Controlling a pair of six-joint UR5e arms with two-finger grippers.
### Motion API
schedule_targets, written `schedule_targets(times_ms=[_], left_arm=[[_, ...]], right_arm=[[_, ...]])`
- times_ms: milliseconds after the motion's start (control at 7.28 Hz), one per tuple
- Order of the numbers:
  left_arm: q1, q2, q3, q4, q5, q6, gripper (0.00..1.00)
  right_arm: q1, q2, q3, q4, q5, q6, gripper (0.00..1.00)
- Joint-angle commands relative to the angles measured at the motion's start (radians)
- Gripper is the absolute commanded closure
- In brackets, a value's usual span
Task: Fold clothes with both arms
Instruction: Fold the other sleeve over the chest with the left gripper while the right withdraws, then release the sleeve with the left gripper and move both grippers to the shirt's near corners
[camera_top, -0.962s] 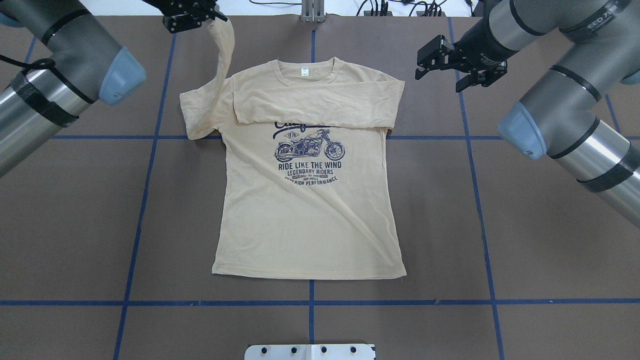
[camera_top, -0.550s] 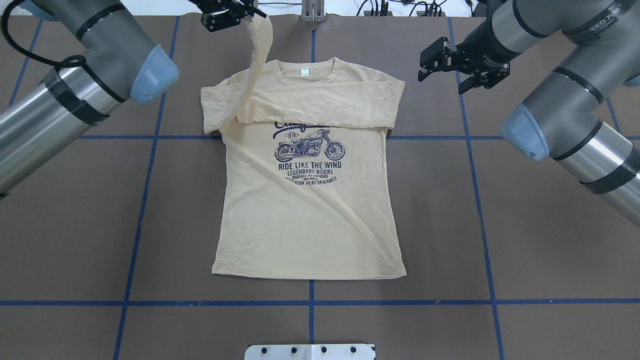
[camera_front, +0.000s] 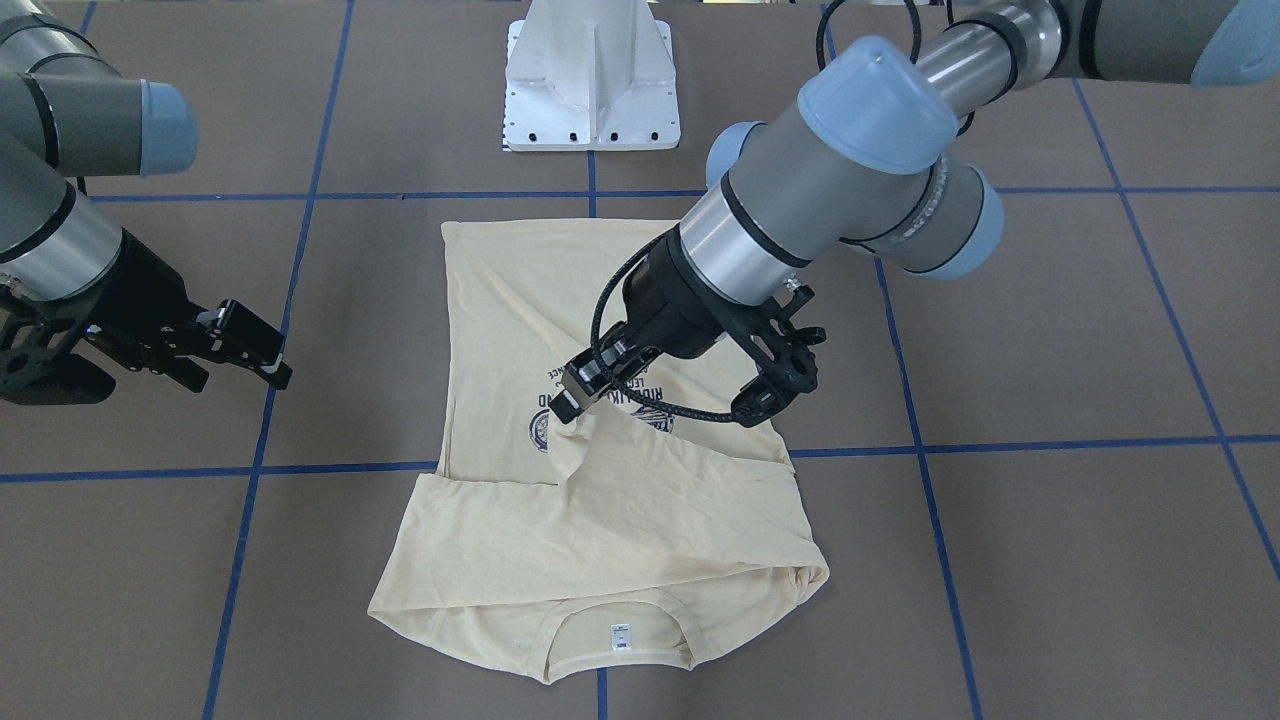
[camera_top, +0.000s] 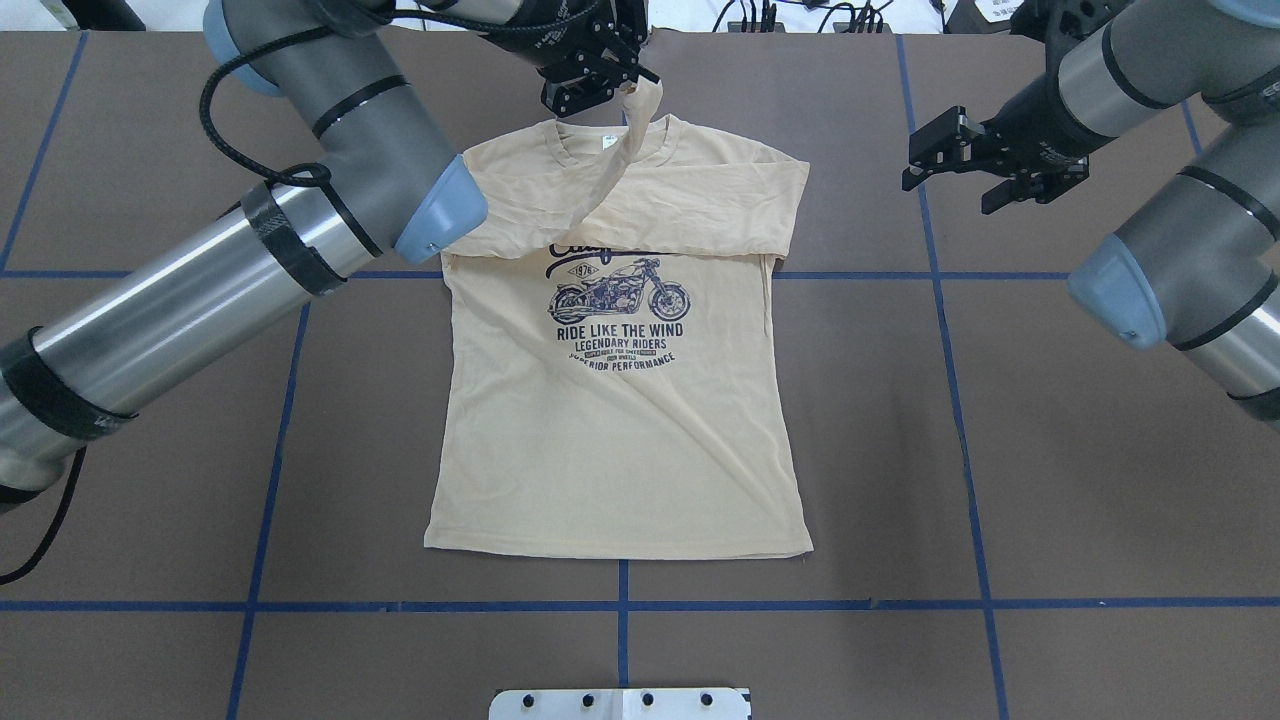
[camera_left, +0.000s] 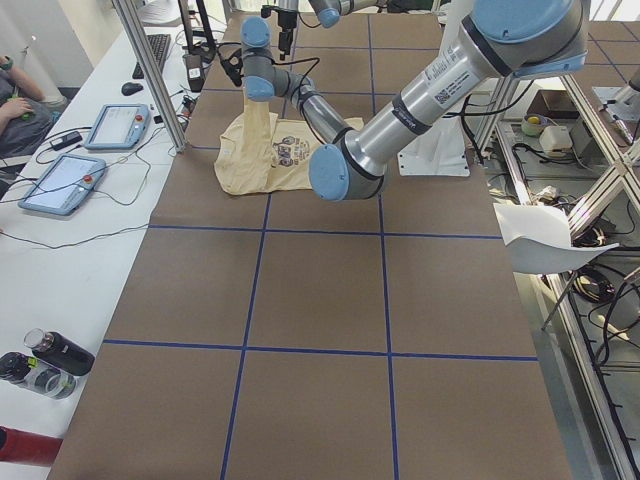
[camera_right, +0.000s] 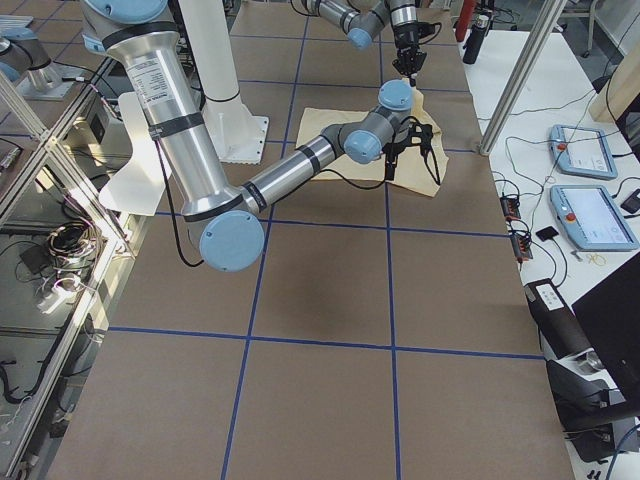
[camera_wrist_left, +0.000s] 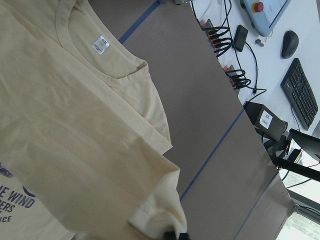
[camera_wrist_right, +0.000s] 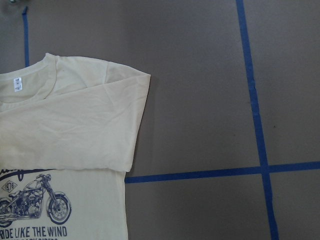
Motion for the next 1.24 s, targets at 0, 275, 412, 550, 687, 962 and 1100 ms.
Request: schedule_targets(times_ms=[0, 275, 412, 550, 687, 962, 1100], left_arm=[[0.061, -0.009, 0.08, -0.073, 0.113, -0.003, 1.0], [0.1, -0.045, 0.206, -0.156, 0.202, -0.006, 1.0], [0.138, -0.043, 0.232, -0.186, 0.211, -0.006, 1.0], [0.193, -0.045, 0.237, -0.193, 0.271, -0.006, 1.0], [0.236, -0.045, 0.249, -0.218, 0.315, -0.006, 1.0], [0.265, -0.046, 0.278, -0.239, 0.345, -0.005, 1.0], [0.267, -0.054, 0.306, -0.274, 0.363, 0.0, 0.33]], right_arm=[[0.015, -0.032, -0.001, 0.0, 0.005, -0.017, 0.01], [0.034, -0.046, 0.001, 0.003, 0.011, -0.044, 0.01], [0.032, -0.046, -0.004, 0.002, 0.01, -0.043, 0.01], [0.038, -0.046, -0.005, 0.002, 0.01, -0.045, 0.01], [0.041, -0.046, -0.008, 0.0, 0.01, -0.045, 0.01], [0.041, -0.048, -0.009, 0.0, 0.011, -0.045, 0.01], [0.041, -0.046, -0.01, 0.0, 0.011, -0.045, 0.01]])
